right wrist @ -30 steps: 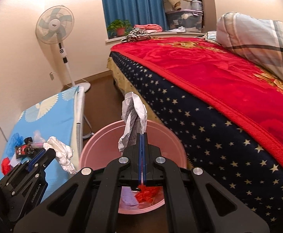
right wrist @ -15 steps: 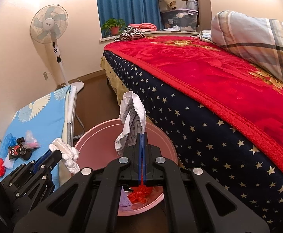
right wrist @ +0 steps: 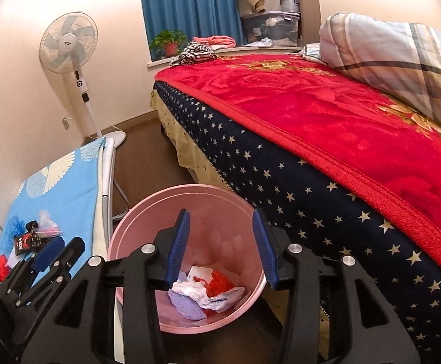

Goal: Collect trash
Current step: 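Move both tools back to the mattress toward the red bag and black wrapper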

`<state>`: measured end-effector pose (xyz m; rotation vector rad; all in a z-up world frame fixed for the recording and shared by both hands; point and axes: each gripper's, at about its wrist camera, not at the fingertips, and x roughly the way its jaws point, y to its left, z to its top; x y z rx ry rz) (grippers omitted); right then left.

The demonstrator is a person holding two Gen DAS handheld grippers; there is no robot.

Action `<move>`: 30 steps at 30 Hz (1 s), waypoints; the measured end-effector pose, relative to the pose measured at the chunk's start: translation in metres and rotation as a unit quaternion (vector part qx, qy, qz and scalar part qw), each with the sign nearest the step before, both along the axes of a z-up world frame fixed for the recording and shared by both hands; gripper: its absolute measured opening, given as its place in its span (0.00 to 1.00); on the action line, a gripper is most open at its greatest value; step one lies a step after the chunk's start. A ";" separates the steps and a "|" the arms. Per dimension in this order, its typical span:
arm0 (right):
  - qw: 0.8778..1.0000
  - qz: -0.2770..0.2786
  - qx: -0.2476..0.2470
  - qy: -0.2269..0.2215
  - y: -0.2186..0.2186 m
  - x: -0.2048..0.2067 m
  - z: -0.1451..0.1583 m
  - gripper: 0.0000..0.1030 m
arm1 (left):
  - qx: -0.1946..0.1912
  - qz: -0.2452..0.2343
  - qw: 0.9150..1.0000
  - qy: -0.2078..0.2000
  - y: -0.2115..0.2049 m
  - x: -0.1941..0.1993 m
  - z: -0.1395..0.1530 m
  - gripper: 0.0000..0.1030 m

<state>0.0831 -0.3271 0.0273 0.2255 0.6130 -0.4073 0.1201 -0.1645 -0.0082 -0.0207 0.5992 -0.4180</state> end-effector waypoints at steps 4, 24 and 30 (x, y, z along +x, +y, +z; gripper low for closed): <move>1.000 0.009 0.001 -0.005 0.008 -0.003 0.004 0.43 | -0.006 0.007 1.000 -0.009 0.010 -0.007 0.008 0.38; 0.998 0.065 0.007 -0.021 0.059 0.003 0.015 0.42 | -0.011 0.066 0.997 -0.023 0.073 -0.018 0.023 0.30; 0.996 0.081 0.008 -0.022 0.076 0.008 0.015 0.41 | -0.012 0.088 0.996 -0.023 0.092 -0.018 0.023 0.30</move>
